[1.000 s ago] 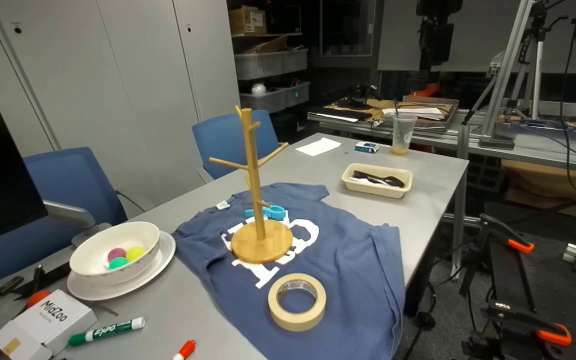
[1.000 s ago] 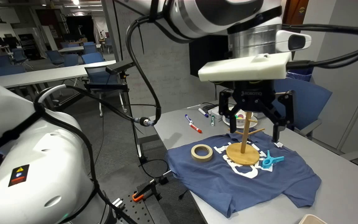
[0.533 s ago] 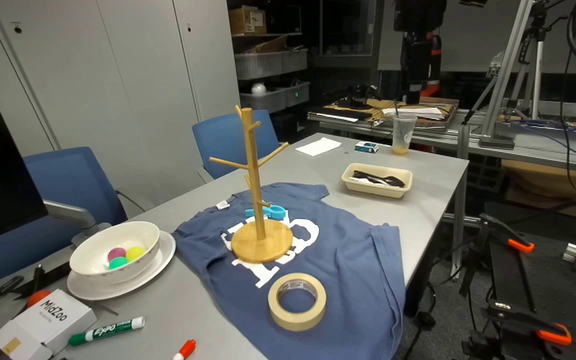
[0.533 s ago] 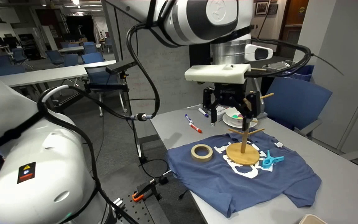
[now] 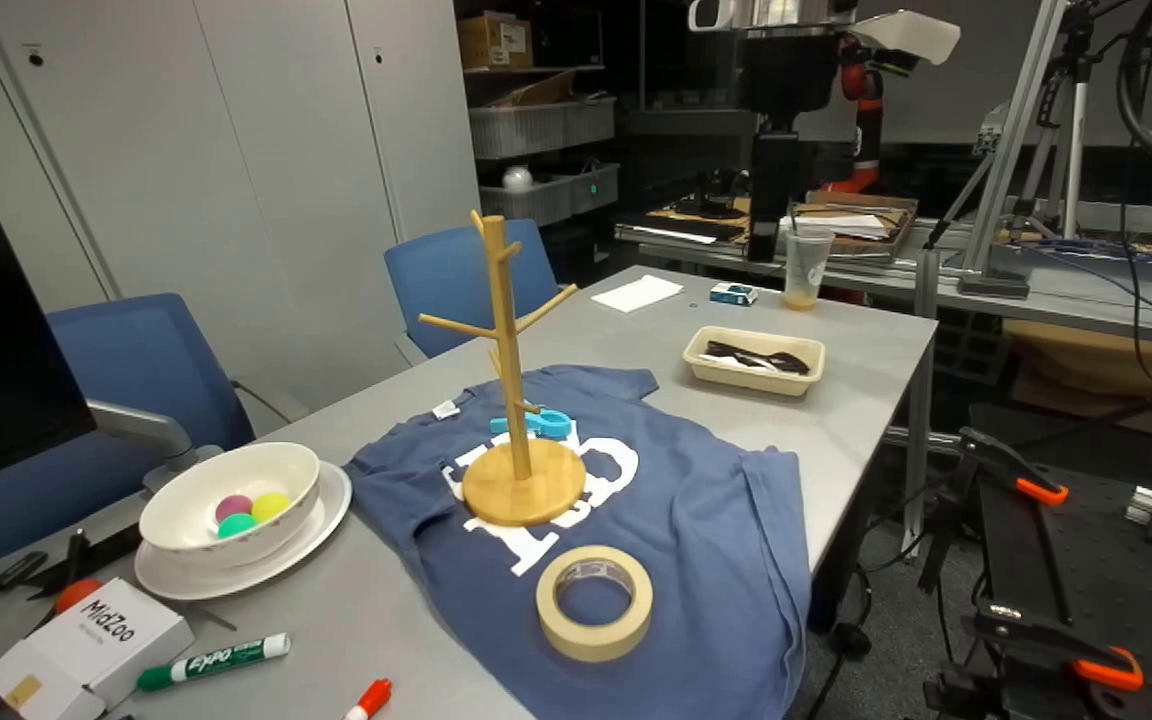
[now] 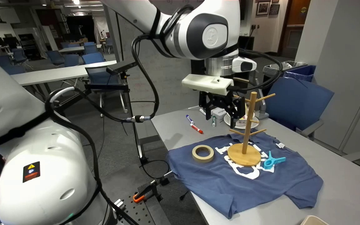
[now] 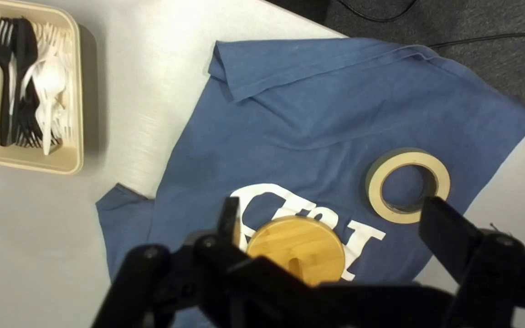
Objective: Put the masking tape on the top left handle
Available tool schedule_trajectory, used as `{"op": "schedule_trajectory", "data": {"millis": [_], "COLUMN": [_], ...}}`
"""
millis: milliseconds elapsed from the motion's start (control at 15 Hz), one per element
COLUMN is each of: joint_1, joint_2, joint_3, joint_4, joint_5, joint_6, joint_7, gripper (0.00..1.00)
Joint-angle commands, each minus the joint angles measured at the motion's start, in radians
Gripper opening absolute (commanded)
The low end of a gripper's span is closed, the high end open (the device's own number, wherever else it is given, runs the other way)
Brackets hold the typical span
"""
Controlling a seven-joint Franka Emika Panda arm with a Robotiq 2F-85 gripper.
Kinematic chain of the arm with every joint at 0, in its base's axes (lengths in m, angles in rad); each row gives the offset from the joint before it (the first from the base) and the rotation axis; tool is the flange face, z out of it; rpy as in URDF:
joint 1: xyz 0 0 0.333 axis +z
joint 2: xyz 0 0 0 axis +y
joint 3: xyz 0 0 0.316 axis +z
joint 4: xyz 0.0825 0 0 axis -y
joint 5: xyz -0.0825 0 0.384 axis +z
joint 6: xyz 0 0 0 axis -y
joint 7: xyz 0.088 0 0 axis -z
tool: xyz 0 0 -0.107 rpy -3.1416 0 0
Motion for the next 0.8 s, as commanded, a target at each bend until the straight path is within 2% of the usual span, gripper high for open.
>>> {"op": "schedule_trajectory", "data": {"millis": [0, 200, 333, 733], "joint_1": [-0.001, -0.003, -0.013, 0.013], "joint_2": [0.0, 0.01, 0.043, 0.177], "joint_3": [0.002, 0.003, 0.03, 0.106], "joint_4": [-0.005, -0.002, 0.009, 0.041], "joint_5": [0.004, 0.013, -0.008, 0.021], "joint_6": [0.018, 0.01, 0.008, 0.021], "joint_7": [-0.005, 0.018, 0.126, 0.384], "gripper": [1.0, 1.0, 1.0, 1.0]}}
